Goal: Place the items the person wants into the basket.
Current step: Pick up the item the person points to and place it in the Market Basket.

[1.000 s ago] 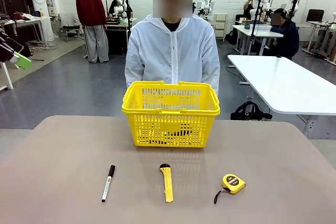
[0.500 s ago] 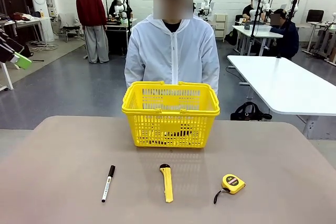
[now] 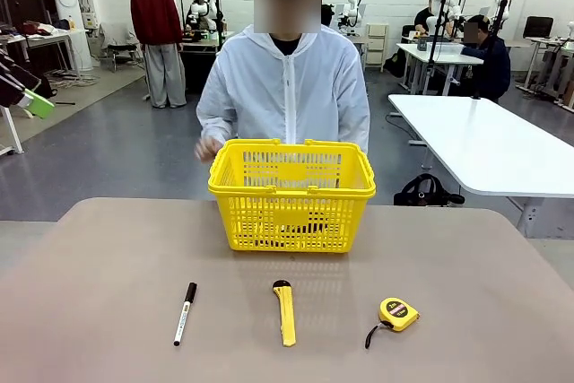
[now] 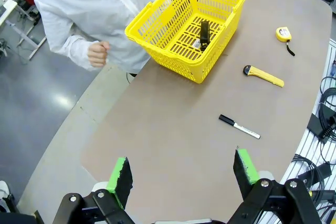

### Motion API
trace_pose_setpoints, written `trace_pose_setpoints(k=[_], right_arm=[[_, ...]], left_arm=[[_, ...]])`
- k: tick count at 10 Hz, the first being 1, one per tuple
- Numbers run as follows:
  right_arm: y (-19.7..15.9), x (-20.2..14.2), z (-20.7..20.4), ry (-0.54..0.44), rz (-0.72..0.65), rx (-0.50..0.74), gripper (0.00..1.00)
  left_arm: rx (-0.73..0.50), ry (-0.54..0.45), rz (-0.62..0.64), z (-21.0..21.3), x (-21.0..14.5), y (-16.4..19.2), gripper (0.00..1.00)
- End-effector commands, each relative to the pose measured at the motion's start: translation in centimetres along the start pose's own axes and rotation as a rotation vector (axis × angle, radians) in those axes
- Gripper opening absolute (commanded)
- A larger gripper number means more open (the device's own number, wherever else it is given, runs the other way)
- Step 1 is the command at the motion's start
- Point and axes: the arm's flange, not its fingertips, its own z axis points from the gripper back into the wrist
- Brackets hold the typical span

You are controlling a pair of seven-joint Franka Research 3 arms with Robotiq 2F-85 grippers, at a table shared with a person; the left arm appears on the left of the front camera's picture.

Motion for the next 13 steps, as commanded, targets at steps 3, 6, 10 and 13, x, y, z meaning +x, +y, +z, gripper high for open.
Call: trace_pose_setpoints(k=[3, 6, 10, 13], right_arm=[[-0.06, -0.04, -0.04, -0.003, 0.004, 0.008, 1.0], [-0.06, -0.04, -0.04, -0.003, 0.004, 0.008, 1.0], [-0.06, -0.04, -0.04, -0.003, 0.004, 0.008, 1.0], [-0.06, -0.04, -0.04, -0.003, 0.004, 0.008, 1.0]], left_arm=[[0.008, 0.004, -0.004, 0.12, 0.06, 0.03, 1.0], [0.008, 0.004, -0.004, 0.12, 0.06, 0.03, 1.0], [0.008, 0.004, -0.004, 0.12, 0.06, 0.03, 1.0], [0.008, 0.004, -0.004, 0.12, 0.06, 0.03, 1.0]])
